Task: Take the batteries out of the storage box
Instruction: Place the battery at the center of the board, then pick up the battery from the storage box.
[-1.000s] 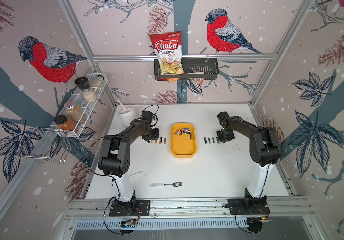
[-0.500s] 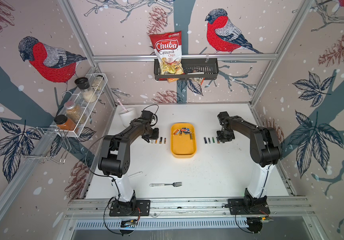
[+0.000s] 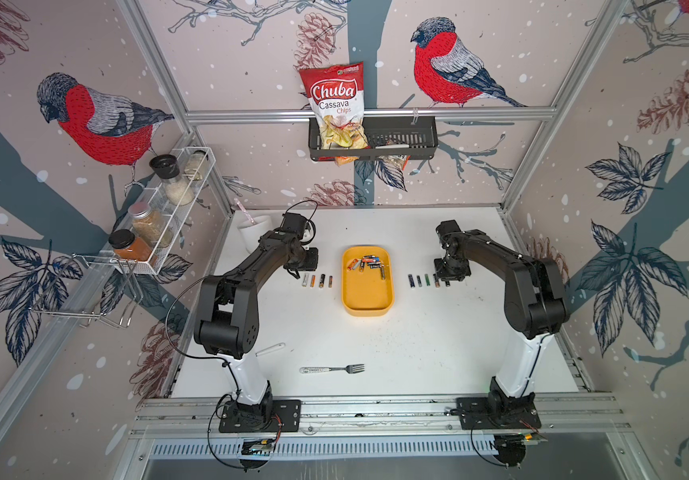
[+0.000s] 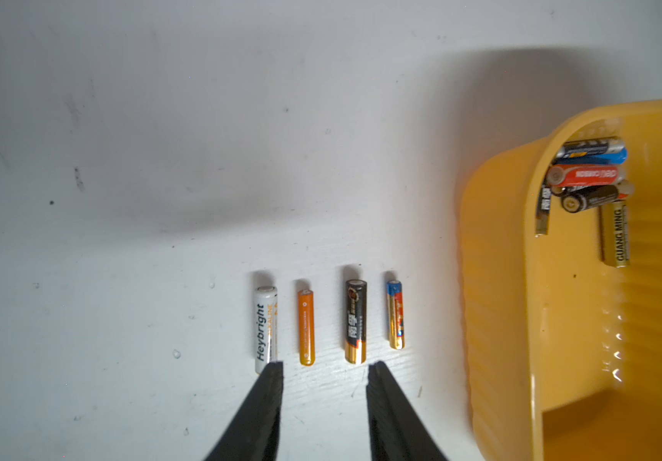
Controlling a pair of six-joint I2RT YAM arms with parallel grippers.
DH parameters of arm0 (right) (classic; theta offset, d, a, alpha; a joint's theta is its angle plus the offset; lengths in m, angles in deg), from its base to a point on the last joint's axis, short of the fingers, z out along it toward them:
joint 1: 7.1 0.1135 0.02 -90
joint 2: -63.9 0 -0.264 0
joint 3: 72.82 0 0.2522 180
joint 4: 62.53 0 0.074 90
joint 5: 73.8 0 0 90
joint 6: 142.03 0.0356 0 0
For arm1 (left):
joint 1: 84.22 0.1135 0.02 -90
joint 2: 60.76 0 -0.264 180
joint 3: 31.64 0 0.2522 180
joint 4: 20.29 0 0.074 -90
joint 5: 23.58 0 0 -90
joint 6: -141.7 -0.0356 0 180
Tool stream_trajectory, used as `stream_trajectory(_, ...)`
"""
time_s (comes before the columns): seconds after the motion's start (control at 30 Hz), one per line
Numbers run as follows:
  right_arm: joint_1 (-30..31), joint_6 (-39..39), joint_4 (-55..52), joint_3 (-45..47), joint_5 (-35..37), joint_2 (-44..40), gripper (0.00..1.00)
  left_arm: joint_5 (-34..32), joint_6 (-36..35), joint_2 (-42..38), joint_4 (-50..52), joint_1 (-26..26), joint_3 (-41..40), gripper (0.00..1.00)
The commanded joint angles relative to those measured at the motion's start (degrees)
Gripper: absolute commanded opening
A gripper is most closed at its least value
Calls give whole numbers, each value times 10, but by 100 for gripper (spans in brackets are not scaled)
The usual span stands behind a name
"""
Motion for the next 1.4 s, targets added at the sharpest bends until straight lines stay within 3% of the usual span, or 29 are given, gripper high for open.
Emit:
stream_trajectory(0.0,7,6,-6,-9,0,-9,30,-29,3,-1,33,-16,29,40)
stream_trajectory(0.3,22,11,-13,-42,-13,-15,30,-49,20,31,64,-77,123,40)
stream_trajectory(0.77,36,10,-23,-78,-29,-20,30,-71,19,173,99,-174,259,40)
stream_trajectory(1.37,36,2,-25,-82,-35,-20,30,-83,14,271,112,-203,324,40)
